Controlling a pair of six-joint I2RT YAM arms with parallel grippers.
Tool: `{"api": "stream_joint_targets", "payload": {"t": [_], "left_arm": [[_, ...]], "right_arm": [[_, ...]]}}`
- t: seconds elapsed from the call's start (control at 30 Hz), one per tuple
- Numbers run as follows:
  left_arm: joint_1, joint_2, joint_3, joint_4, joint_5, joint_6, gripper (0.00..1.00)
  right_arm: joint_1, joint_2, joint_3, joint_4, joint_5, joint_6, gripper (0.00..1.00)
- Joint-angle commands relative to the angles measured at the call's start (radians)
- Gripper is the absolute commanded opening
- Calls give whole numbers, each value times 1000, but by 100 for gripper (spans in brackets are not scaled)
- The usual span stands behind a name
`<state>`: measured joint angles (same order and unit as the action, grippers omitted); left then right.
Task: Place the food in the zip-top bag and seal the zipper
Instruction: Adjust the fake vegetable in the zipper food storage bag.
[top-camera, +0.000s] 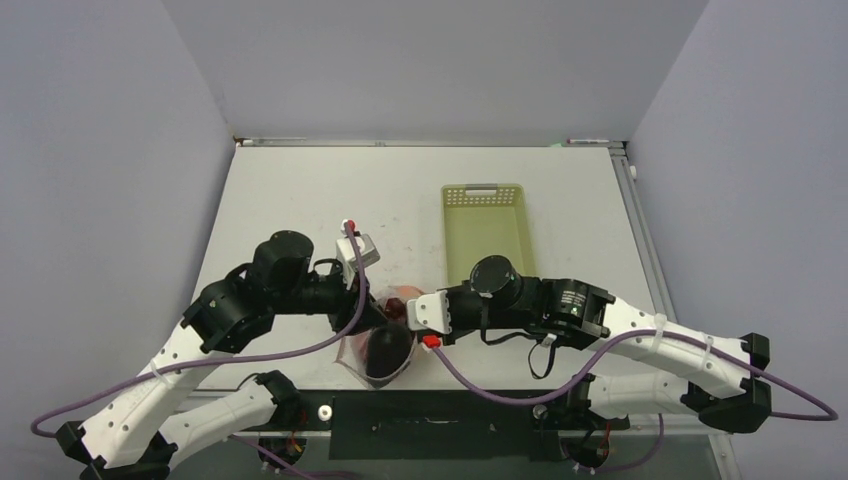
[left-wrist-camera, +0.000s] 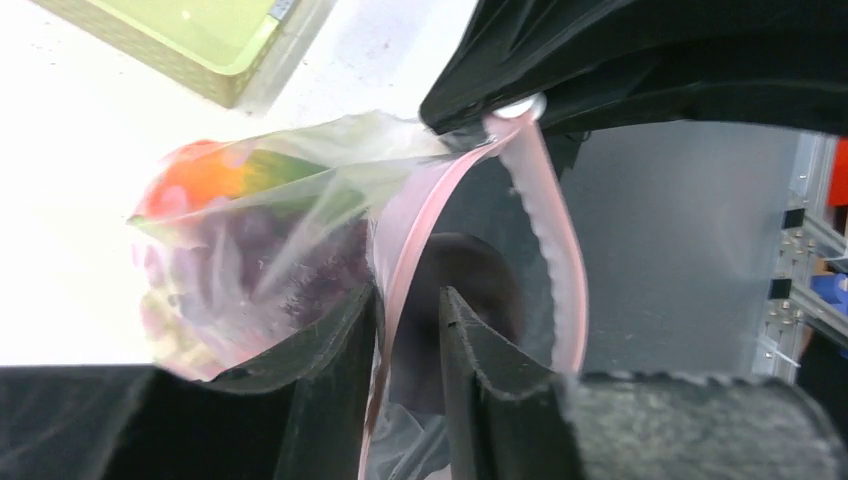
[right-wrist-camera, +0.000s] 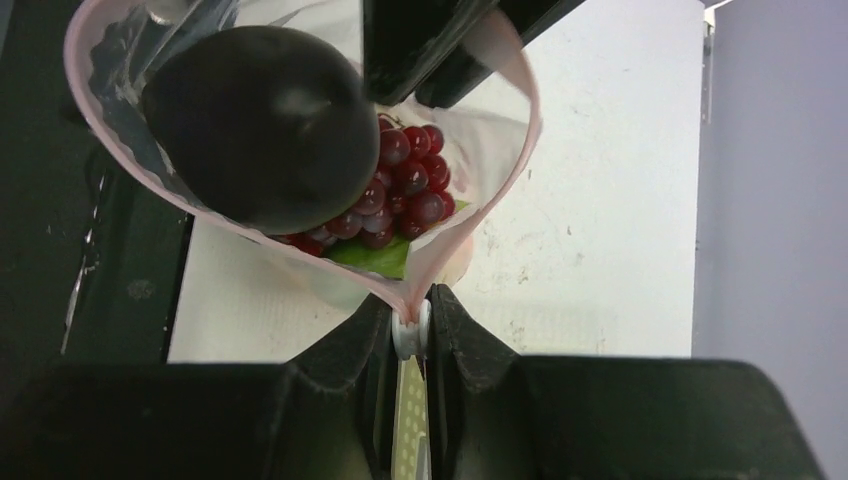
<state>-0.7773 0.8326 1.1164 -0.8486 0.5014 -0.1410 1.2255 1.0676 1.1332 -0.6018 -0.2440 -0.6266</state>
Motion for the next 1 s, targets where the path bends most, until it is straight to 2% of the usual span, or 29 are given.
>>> {"api": "stream_joint_targets", "payload": {"t": [0.0, 0.1, 0.23, 0.43, 0.67, 0.83, 0.97], "left_arm": [[-4, -15, 35, 32, -75, 2, 32], [-5, -26, 53, 48, -120, 6, 47], [-4, -60, 84, 76, -177, 21, 59], [-4, -153, 58, 204, -174, 40, 66], [-4, -185, -6, 276, -121, 61, 68], [-4, -203, -28, 274, -100, 25, 67], [-4, -186, -8, 184, -58, -8, 51]], "right_arm": [[8, 45, 173, -16, 24, 89, 5], [8, 97, 252, -77, 32, 124, 5], [12, 188, 376, -186, 72, 193, 5], [13, 274, 493, -302, 101, 284, 5], [14, 288, 532, -339, 100, 358, 5], [15, 274, 540, -340, 157, 402, 5], [14, 259, 513, -326, 189, 413, 5]]}}
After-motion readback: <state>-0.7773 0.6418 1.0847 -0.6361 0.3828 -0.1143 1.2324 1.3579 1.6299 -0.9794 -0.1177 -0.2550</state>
